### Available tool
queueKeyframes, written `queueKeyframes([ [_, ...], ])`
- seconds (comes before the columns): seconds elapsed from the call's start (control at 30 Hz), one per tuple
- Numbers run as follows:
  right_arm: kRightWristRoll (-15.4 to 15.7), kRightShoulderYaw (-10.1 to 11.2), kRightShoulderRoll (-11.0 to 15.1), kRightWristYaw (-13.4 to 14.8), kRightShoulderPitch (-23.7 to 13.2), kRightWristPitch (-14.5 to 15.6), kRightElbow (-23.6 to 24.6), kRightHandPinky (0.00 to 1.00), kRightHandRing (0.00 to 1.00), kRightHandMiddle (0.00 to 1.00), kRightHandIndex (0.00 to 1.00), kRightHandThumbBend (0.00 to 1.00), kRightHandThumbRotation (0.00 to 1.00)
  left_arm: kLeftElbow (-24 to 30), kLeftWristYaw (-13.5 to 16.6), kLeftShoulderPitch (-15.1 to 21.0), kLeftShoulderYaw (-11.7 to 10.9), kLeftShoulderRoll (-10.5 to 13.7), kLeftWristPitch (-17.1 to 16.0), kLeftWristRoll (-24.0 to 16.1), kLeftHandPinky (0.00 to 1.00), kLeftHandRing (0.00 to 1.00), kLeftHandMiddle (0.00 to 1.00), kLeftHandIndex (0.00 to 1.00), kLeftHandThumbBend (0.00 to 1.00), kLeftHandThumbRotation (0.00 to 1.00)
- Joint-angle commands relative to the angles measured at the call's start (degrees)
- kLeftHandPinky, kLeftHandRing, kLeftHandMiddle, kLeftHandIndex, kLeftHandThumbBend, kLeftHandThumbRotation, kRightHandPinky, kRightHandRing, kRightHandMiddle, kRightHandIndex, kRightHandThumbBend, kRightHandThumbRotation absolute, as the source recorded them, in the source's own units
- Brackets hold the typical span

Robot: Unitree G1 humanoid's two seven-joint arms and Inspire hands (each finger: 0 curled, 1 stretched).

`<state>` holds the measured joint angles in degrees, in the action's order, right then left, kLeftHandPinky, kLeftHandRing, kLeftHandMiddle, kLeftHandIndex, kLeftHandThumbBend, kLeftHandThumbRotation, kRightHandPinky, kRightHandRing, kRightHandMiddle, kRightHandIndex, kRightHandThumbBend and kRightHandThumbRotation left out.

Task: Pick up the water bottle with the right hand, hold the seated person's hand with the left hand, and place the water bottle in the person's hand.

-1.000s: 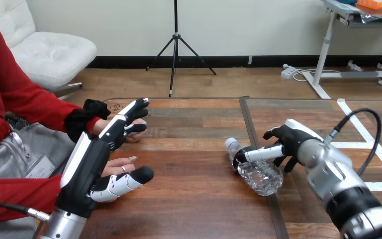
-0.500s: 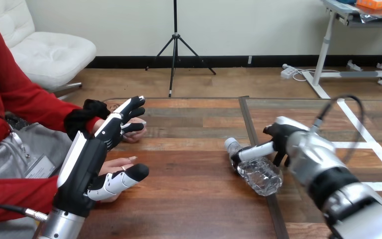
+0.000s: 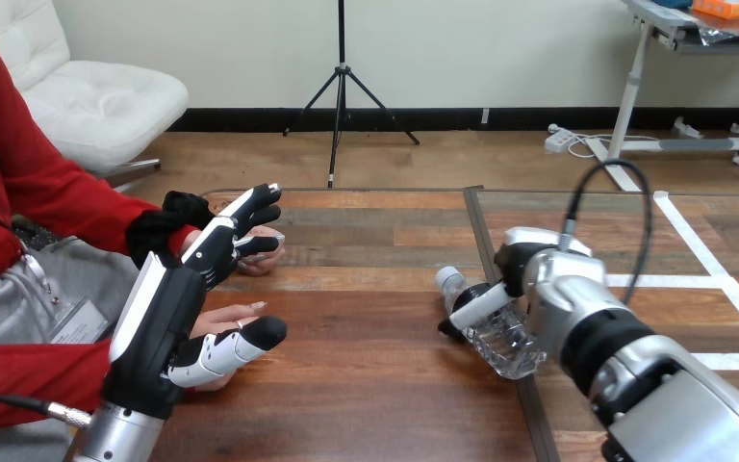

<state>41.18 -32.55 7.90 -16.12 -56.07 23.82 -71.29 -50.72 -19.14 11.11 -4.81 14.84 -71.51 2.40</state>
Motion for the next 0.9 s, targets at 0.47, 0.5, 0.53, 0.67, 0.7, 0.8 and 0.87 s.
queueKeyframes([
  [0.47, 1.4, -2.6, -3.1, 0.7, -1.8, 0.8, -2.6, 0.47, 0.64, 0.79, 0.95, 1.00, 0.53, 1.2, -0.2, 4.0, 1.6, -0.6, -1.9, 1.4, 0.81, 0.89, 0.91, 0.89, 1.00, 0.79],
  [0.5, 1.4, -2.6, -3.1, 0.8, -1.8, 0.8, -2.6, 0.47, 0.64, 0.79, 0.95, 1.00, 0.53, 1.2, -0.1, 4.0, 1.7, -0.6, -1.9, 1.3, 0.81, 0.89, 0.91, 0.89, 1.00, 0.79],
  [0.53, 1.4, -2.6, -3.2, 1.0, -1.6, 1.0, -2.5, 0.47, 0.64, 0.79, 0.95, 1.00, 0.51, 1.3, 0.0, 4.0, 1.7, -0.6, -1.9, 1.4, 0.81, 0.89, 0.91, 0.89, 1.00, 0.79],
  [0.67, 1.2, -2.5, -3.5, 2.2, -1.1, 1.5, -2.2, 0.46, 0.64, 0.78, 0.93, 1.00, 0.47, 1.4, 0.3, 4.0, 1.6, -0.5, -2.2, 1.1, 0.81, 0.89, 0.91, 0.89, 1.00, 0.79],
  [0.7, 1.1, -2.4, -3.6, 2.4, -1.1, 1.6, -2.2, 0.46, 0.63, 0.77, 0.93, 0.99, 0.46, 1.4, 0.5, 3.9, 1.5, -0.4, -2.3, 1.0, 0.80, 0.89, 0.91, 0.89, 1.00, 0.79],
  [0.8, 1.2, -2.5, -3.6, 2.8, -0.8, 1.8, -2.1, 0.45, 0.62, 0.76, 0.91, 0.99, 0.42, 1.6, 0.5, 3.9, 1.5, -0.4, -2.4, 1.1, 0.80, 0.89, 0.91, 0.89, 1.00, 0.79],
  [0.87, 0.7, -2.0, -3.7, 3.7, -0.5, 2.1, -1.9, 0.44, 0.62, 0.75, 0.89, 0.99, 0.39, 1.7, 0.5, 3.8, 1.5, -0.3, -2.3, 1.3, 0.79, 0.89, 0.91, 0.89, 1.00, 0.79],
])
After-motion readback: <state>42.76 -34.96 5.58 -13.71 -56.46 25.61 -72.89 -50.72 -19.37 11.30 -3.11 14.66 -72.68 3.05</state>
